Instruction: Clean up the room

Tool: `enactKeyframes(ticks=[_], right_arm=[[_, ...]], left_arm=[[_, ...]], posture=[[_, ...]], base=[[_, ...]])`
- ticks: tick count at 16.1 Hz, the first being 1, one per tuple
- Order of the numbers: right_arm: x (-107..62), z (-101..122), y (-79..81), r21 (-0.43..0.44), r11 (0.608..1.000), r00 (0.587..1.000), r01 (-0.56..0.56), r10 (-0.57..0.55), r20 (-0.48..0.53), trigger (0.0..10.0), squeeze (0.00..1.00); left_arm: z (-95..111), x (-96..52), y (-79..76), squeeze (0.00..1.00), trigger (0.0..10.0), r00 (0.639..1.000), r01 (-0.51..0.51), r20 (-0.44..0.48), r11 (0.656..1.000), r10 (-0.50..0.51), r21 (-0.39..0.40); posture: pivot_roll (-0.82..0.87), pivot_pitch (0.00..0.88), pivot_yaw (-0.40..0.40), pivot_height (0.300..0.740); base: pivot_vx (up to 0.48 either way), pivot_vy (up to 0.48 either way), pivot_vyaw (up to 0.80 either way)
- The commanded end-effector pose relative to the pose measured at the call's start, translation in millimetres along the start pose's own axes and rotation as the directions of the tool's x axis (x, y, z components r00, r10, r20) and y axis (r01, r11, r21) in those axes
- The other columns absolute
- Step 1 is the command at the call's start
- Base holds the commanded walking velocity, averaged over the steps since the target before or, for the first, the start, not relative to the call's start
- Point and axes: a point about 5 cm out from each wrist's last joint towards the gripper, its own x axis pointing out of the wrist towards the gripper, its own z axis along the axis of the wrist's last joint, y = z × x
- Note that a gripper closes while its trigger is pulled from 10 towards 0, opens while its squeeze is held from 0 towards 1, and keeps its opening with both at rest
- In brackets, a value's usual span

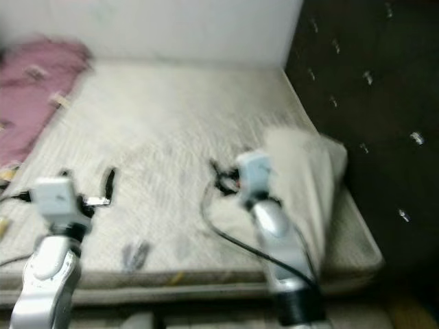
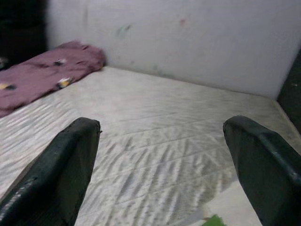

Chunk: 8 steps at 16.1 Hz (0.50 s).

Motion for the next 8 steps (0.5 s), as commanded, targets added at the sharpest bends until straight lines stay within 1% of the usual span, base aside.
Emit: enactKeyframes(ticks=[1, 4, 6, 8], right_arm=[[-7.7, -3.6, -13.8, -0.01, 0.999, 0.999, 0.042, -0.042, -0.012, 10.0, 0.0], [-9.5, -6.8, -14.5, -0.003, 0.999, 0.998, 0.054, -0.054, -0.026, 10.0, 0.0], [-10.0, -8.0, -14.2, 0.0, 0.998, 0.998, 0.058, -0.058, -0.031, 10.0, 0.0], [-10.3, -8.2, -14.2, 0.003, 0.998, 0.998, 0.058, -0.058, -0.031, 10.0, 0.0]], left_arm=[[4.2, 1.7, -11.1, 0.0, 10.0, 0.999, 0.042, 0.015, 0.999, -0.042, -0.026], [2.0, 1.7, -10.9, 0.0, 10.0, 0.999, 0.035, -0.003, 0.998, -0.035, -0.046], [3.8, 1.7, -11.2, 0.0, 10.0, 0.999, 0.054, 0.011, 0.998, -0.053, -0.026], [3.5, 1.0, -12.4, 0.0, 10.0, 0.998, 0.059, 0.012, 0.998, -0.059, -0.028]], posture=[[0.01, 0.0, -0.055, 0.74], [0.02, 0.0, -0.06, 0.74], [0.02, 0.0, -0.06, 0.74], [0.02, 0.0, -0.063, 0.74]], base=[[0.0, 0.45, 0.0], [0.0, 0.455, 0.0], [0.0, 0.467, 0.0], [0.0, 0.469, 0.0]])
